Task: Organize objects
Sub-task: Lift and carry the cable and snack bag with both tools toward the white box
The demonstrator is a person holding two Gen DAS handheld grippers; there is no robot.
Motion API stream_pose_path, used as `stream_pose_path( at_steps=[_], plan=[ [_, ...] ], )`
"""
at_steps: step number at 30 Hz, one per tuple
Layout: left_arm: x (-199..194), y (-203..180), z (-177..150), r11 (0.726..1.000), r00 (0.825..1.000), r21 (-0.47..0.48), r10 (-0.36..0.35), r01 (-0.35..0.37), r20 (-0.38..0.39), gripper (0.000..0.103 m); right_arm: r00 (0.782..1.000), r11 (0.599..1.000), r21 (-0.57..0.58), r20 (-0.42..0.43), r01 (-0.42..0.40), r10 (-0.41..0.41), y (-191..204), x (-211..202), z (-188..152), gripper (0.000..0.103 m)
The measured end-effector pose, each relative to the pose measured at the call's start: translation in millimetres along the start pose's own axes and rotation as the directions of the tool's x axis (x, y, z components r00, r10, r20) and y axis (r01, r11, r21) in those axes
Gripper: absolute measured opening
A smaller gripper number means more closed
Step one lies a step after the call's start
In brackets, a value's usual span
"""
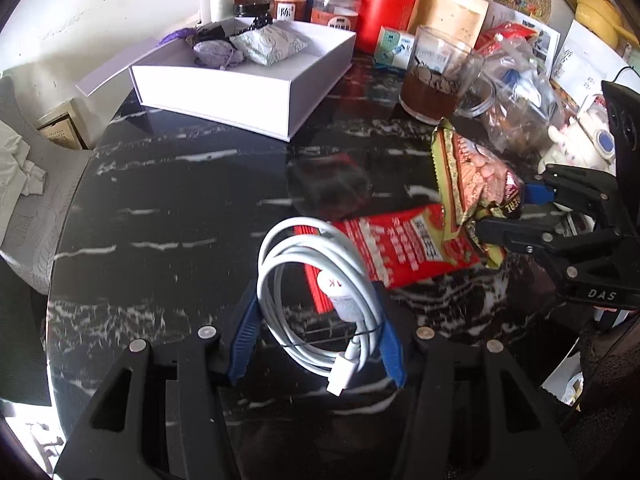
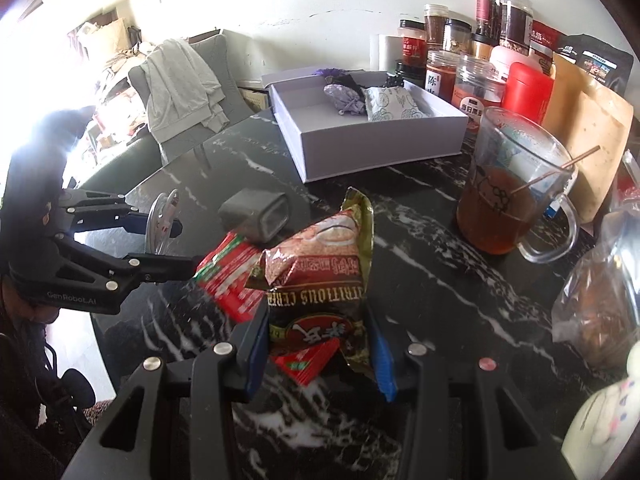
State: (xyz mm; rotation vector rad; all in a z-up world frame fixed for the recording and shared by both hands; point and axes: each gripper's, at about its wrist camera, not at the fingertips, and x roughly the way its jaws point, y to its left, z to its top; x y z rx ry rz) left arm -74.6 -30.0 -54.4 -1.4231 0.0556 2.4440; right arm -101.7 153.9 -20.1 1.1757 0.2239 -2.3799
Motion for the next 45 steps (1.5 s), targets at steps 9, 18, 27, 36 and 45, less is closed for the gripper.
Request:
stream_pose_path(
  at_steps=[9, 18, 27, 36, 45],
  plan=[
    [7.3, -3.1, -14.8, 1.0, 0.999, -0.003, 0.02, -0.02, -0.038, 0.051, 0.999, 0.999, -0.033, -0.048, 0.005, -0.006, 18.1, 3.6, -20.1, 0.047],
    [16.3, -10.5, -13.0, 0.998, 0.998, 0.028, 0.06, -0.06, -0.016, 0.055, 0.997, 0.998, -0.056, -0.064, 0.029, -0.032, 23.8, 12.9, -22.5, 0.053],
    [16.9, -17.8, -9.9, 0.998, 0.999, 0.03, 0.05, -0.049, -0.02, 0.052, 1.0, 0.998, -0.051, -0.013, -0.022, 0.021, 26.1, 1.9, -19.7, 0.047],
    [-4.5, -16.6, -13.5, 0.998, 0.998, 0.011, 0.062, -0.062, 0.007, 0.052, 0.999, 0.997, -0.061, 0.002, -0.044, 0.044, 34.3, -2.3, -15.5, 0.046],
    [-28.9, -14.6, -3.5, 0.997, 0.996, 0.004, 0.077, -0.077, 0.036, 0.052, 0.998, 0.996, -0.072, 0.022, -0.051, 0.053, 39.7, -16.0, -8.8, 0.046]
  ],
)
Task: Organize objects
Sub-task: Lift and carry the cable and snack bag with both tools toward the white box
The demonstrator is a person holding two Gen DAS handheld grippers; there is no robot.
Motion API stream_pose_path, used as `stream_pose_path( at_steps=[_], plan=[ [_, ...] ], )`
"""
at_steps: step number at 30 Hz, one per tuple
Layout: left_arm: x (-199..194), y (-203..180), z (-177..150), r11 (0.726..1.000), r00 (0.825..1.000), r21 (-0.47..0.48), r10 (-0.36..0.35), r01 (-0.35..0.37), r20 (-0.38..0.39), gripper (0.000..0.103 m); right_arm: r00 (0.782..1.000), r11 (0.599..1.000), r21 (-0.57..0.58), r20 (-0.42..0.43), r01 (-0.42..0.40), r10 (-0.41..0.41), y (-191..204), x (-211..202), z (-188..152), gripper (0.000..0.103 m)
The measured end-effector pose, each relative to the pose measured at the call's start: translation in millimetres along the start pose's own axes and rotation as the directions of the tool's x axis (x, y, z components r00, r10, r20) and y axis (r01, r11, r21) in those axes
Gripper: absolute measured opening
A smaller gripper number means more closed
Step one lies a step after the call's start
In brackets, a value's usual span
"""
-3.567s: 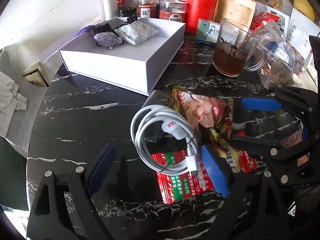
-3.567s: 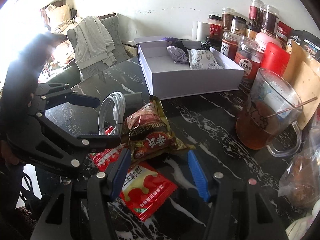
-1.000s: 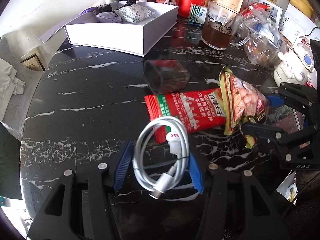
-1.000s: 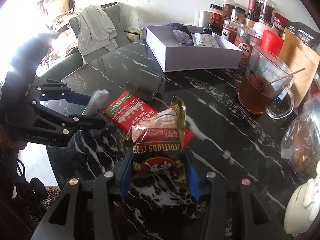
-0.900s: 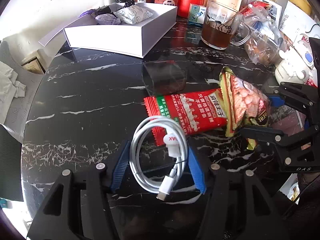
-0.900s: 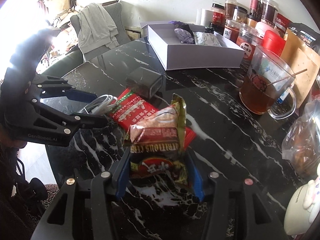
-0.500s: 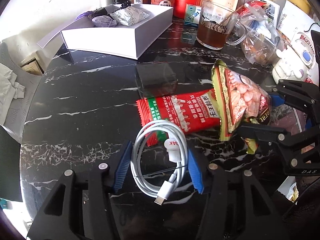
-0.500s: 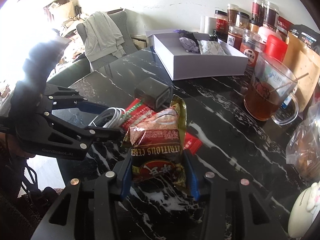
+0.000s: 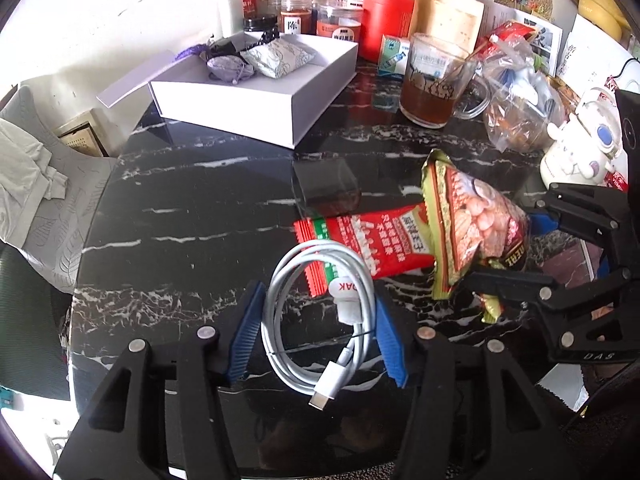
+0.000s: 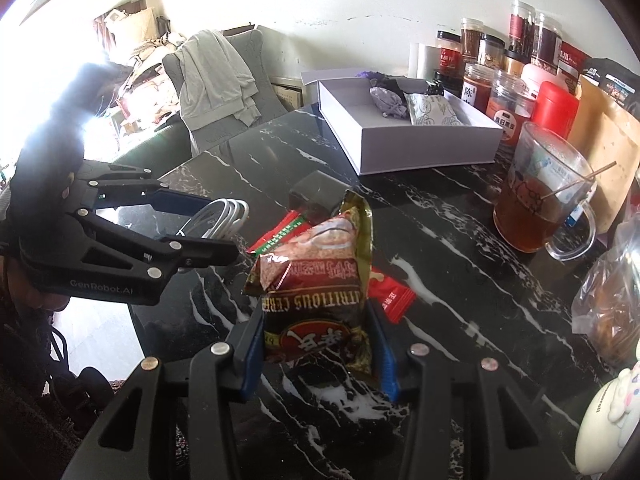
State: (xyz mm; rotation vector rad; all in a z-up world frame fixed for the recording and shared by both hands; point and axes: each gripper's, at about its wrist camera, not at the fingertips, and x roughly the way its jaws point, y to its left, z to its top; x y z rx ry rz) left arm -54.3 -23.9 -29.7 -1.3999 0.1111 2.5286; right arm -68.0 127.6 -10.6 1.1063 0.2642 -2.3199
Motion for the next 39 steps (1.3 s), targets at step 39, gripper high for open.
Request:
stream_pose_path(
  at_steps=[39],
  plan=[
    [-23.6, 34.7, 143.9, 0.998, 0.992, 0.051, 0.017, -0.024, 0.125, 0.052, 0.99, 0.99, -0.132, 0.139, 0.046, -0.028, -24.6, -10.9, 132.2, 0.046]
  ],
)
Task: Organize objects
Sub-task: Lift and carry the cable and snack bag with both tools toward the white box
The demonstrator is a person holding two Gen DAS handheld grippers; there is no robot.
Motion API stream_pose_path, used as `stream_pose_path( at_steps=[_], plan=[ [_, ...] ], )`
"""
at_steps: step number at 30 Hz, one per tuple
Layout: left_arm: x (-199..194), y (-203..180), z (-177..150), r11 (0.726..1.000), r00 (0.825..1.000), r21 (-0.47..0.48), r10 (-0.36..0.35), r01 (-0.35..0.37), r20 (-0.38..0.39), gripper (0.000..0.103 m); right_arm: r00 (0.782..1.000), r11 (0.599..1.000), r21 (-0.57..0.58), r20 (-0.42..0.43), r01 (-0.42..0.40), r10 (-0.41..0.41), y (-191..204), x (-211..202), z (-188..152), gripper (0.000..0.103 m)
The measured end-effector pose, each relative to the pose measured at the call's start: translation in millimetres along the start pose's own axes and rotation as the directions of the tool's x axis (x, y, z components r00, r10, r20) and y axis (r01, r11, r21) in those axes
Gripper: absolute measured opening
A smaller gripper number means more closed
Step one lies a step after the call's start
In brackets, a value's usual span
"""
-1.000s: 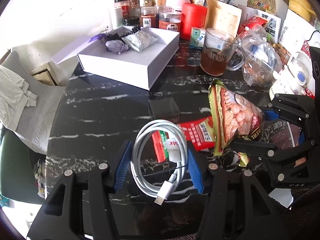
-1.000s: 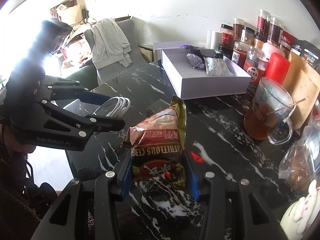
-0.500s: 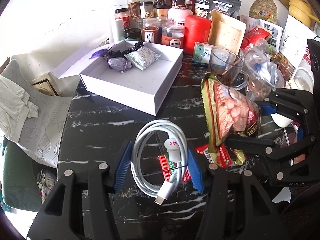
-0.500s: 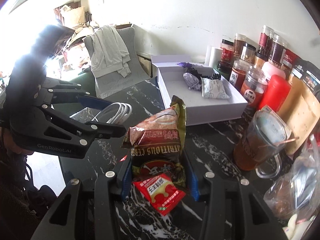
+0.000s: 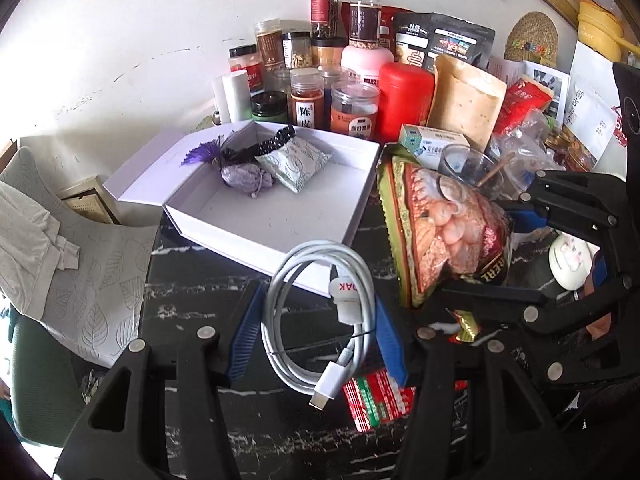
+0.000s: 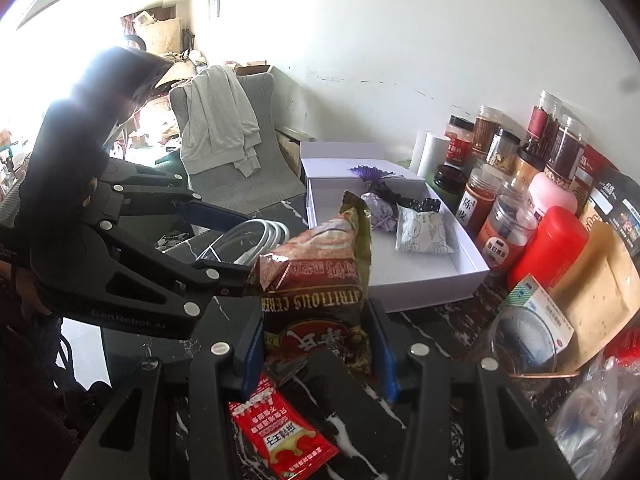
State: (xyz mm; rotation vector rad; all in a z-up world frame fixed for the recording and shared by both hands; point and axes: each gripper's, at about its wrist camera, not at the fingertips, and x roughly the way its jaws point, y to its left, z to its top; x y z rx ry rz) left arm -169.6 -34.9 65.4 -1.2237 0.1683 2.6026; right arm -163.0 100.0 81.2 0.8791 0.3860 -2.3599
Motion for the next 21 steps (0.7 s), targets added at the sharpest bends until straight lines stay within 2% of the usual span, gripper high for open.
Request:
stream_pose_path(
  at_steps=[21],
  plan=[
    [50.1, 49.5, 84.9, 0.999, 0.996, 0.021, 0.033, -0.035, 0.081, 0.052, 0.995, 0.997, 0.021, 0.068, 0.072, -0.074, -55.2, 48.9, 62.3, 0.046]
  ],
)
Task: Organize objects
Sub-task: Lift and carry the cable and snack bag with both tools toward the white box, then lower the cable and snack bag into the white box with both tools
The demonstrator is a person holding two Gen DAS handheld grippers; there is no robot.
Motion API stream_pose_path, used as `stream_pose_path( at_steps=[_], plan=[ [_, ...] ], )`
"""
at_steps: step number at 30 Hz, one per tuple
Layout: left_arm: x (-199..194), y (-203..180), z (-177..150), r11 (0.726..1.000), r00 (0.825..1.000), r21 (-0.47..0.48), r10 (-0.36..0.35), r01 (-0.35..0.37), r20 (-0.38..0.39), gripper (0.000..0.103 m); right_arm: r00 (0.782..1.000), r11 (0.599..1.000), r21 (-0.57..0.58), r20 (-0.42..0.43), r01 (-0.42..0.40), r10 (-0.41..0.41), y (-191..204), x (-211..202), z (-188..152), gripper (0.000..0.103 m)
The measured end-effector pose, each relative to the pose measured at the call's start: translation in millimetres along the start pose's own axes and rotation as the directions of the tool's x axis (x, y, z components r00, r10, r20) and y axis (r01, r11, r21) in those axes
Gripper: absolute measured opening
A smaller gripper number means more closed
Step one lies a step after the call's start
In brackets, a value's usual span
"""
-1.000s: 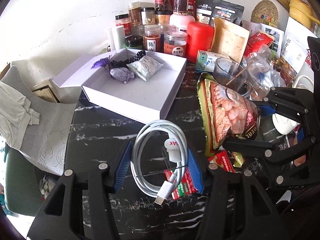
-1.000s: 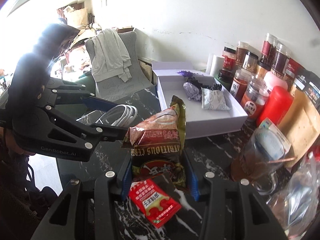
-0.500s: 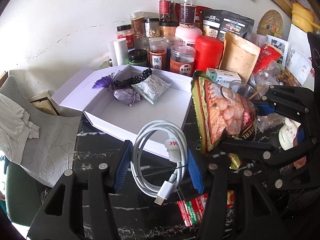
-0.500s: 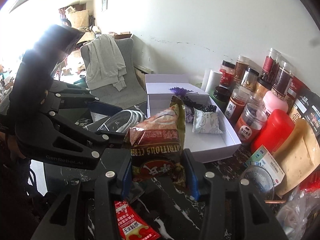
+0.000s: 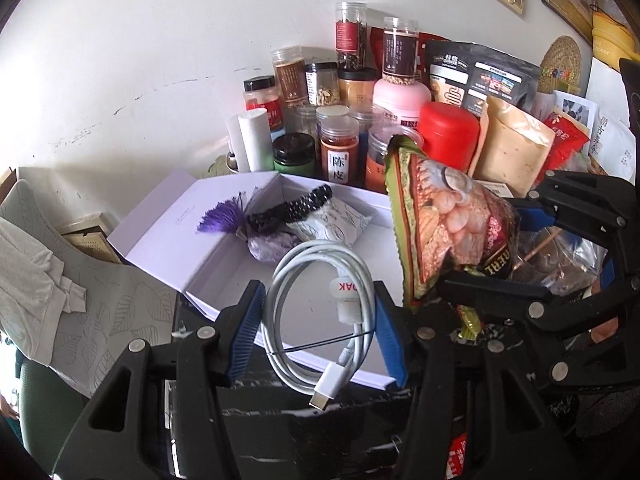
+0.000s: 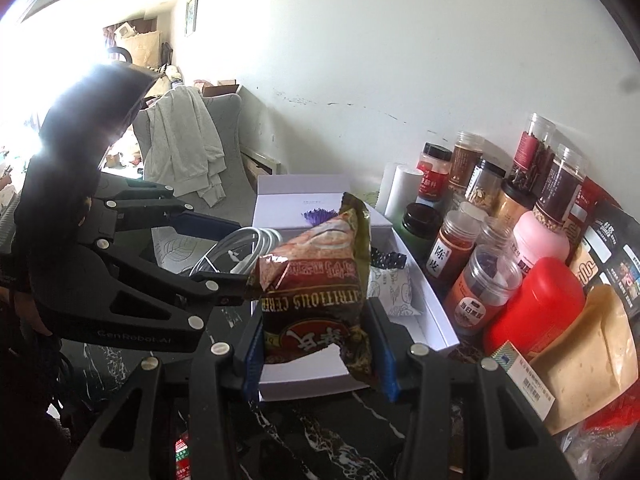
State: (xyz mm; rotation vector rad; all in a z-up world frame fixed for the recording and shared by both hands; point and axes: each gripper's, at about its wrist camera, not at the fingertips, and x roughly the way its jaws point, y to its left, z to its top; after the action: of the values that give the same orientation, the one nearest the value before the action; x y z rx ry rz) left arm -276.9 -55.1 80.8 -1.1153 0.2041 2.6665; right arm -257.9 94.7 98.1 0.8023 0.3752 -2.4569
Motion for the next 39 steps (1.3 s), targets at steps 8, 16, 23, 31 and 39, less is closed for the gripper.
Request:
stream_pose_path(
  at_steps=[8, 16, 23, 31, 39],
  plan=[
    [26.0, 14.7, 25.1, 1.0, 1.0, 0.023, -0.002, 0.001, 0.011, 0.052, 1.0, 1.0, 0.022, 0.014, 0.019, -0.019, -19.9, 23.2, 20.8, 0.046],
    [62.8, 27.1, 40.2, 0.999, 1.0, 0.036, -0.021, 0.021, 0.004, 0.052, 0.998, 0.993, 0.097, -0.012, 0.063, -0.062, -36.0, 50.3, 23.1, 0.046],
    [96.2, 39.6, 46.2, 0.999, 1.0, 0.035, -0.01, 0.011, -0.028, 0.052, 0.994, 0.988, 0.123, -0.065, 0.091, -0.083, -48.8, 79.8, 17.2, 0.046],
    [130.9, 50.3, 39.2, 1.0, 0.995, 0.027, 0.007, -0.004, -0.102, 0.052, 0.988, 0.985, 0.141, -0.127, 0.101, -0.083, -54.6, 101.8, 7.2, 0.046],
    [154.6, 40.7, 30.3, 0.998, 0.987, 0.05, -0.019, 0.027, -0.16, 0.052, 0.974, 0.985, 0.128, -0.209, 0.112, -0.084, -51.4, 123.2, -5.2, 0.046]
  ],
)
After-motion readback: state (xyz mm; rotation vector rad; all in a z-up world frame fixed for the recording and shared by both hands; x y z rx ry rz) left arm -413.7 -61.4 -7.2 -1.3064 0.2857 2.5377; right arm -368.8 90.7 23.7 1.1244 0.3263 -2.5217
